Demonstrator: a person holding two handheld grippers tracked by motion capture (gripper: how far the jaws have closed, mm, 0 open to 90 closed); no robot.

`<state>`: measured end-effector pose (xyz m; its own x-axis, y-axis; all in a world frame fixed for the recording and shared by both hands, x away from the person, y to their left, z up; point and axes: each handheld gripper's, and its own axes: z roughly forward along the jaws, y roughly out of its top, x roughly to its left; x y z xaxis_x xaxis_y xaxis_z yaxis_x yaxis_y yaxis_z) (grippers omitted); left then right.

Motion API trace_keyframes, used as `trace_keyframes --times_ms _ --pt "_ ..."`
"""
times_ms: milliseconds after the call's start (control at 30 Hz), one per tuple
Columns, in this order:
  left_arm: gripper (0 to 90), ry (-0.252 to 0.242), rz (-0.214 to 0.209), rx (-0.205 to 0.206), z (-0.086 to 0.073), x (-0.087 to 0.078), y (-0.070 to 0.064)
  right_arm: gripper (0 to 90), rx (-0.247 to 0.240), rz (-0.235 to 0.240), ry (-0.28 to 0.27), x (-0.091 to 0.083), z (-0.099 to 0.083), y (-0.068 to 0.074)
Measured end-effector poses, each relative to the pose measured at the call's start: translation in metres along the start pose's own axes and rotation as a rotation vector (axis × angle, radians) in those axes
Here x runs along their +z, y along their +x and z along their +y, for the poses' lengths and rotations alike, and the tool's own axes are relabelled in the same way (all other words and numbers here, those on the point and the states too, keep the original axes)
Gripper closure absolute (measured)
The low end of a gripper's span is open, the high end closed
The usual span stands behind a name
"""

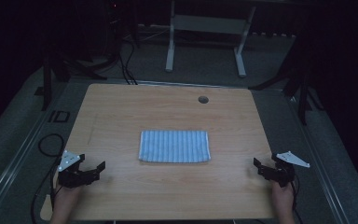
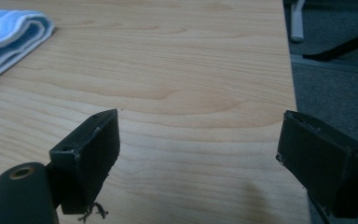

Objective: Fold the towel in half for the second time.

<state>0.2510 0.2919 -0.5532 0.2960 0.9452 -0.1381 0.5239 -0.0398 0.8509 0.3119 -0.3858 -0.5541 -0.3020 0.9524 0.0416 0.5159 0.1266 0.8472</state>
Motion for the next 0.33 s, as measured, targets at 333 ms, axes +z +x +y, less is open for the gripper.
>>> trace_keyframes --times_ms 333 --pt "8.1 -0.036 0.059 -0.046 -0.0016 -0.0047 0.0060 13.1 0.026 -0.021 0.033 0.0023 0.0009 -0.0027"
